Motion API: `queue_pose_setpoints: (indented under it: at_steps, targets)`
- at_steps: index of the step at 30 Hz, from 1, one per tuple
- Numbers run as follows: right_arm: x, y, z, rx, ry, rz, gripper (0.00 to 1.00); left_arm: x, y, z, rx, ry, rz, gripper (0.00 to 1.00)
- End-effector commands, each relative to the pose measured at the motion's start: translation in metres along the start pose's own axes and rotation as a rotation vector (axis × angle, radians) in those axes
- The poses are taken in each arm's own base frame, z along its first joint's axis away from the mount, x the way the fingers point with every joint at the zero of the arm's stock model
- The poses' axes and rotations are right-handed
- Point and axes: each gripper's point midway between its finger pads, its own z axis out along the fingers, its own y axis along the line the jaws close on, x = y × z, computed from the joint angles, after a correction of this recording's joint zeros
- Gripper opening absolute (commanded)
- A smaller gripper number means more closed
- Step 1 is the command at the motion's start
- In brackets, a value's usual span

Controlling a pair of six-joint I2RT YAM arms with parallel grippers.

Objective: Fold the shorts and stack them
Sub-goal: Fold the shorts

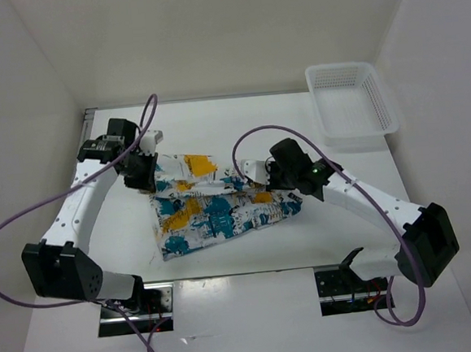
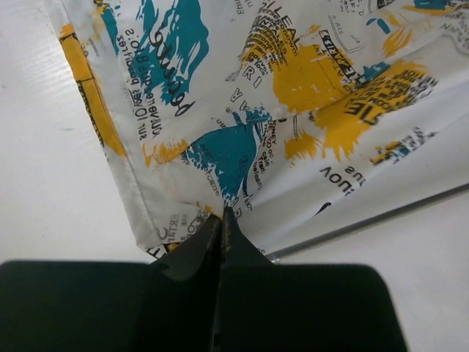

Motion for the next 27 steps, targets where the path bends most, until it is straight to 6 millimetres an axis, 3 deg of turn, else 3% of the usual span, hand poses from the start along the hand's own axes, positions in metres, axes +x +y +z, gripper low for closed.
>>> queue_pose_setpoints:
  at_steps: [1, 3, 5, 6, 8, 10, 11, 12, 13, 14, 17, 18, 21, 22, 23, 24, 25, 27]
  targets:
    - [0.012, 0.02, -0.009, -0.08, 0.029, -0.069, 0.0, 0.016, -0.011, -0.026, 0.029, -0.014, 0.002, 0.0]
    - [0.014, 0.023, -0.011, -0.108, 0.037, -0.112, 0.0, 0.036, -0.017, -0.03, 0.057, 0.041, -0.01, 0.0]
    - [0.019, 0.03, -0.013, -0.138, 0.042, -0.148, 0.0, 0.07, -0.026, -0.03, 0.105, 0.158, -0.041, 0.03]
    - [0.02, 0.036, -0.014, -0.15, 0.042, -0.166, 0.0, 0.082, -0.031, -0.029, 0.12, 0.195, -0.042, 0.11]
    - [0.025, 0.046, -0.017, -0.19, 0.059, -0.202, 0.06, 0.096, -0.032, -0.024, 0.118, 0.235, -0.035, 0.17]
    - [0.024, 0.057, -0.023, -0.22, 0.049, -0.232, 0.34, 0.111, -0.034, -0.018, 0.123, 0.277, -0.033, 0.23]
    - [0.025, 0.062, -0.025, -0.232, 0.052, -0.24, 0.51, 0.114, -0.032, -0.018, 0.114, 0.278, -0.032, 0.34]
    - [0.022, 0.061, -0.028, -0.222, 0.036, -0.259, 0.63, 0.116, -0.032, -0.019, 0.114, 0.277, -0.032, 0.37]
    - [0.021, 0.059, -0.035, -0.198, 0.019, -0.258, 0.81, 0.119, -0.031, -0.019, 0.104, 0.276, -0.03, 0.4]
    - [0.015, 0.053, -0.038, -0.163, -0.005, -0.256, 0.83, 0.12, -0.027, -0.019, 0.085, 0.278, -0.027, 0.46]
    - [-0.011, 0.028, -0.051, -0.054, -0.108, -0.234, 0.83, 0.108, -0.025, -0.018, 0.073, 0.221, -0.013, 0.52]
    - [-0.032, 0.008, -0.059, 0.023, -0.18, -0.192, 0.8, 0.097, -0.023, -0.01, 0.071, 0.188, -0.006, 0.52]
    - [-0.073, -0.012, -0.062, 0.059, -0.325, -0.104, 0.61, 0.068, -0.025, 0.012, 0.106, 0.153, -0.003, 0.52]
    - [-0.081, -0.006, -0.056, 0.028, -0.34, -0.077, 0.57, 0.063, -0.025, 0.024, 0.112, 0.177, 0.005, 0.52]
    - [-0.079, 0.006, -0.036, -0.03, -0.304, -0.066, 0.52, 0.055, -0.028, 0.034, 0.116, 0.162, 0.025, 0.52]
    - [-0.08, 0.011, -0.027, -0.057, -0.29, -0.059, 0.42, 0.049, -0.032, 0.042, 0.106, 0.164, 0.062, 0.52]
    - [-0.073, 0.023, -0.005, -0.116, -0.239, -0.039, 0.38, 0.047, -0.031, 0.057, 0.091, 0.188, 0.077, 0.52]
    - [-0.062, 0.039, 0.017, -0.177, -0.183, -0.029, 0.24, 0.048, -0.033, 0.073, 0.074, 0.226, 0.108, 0.51]
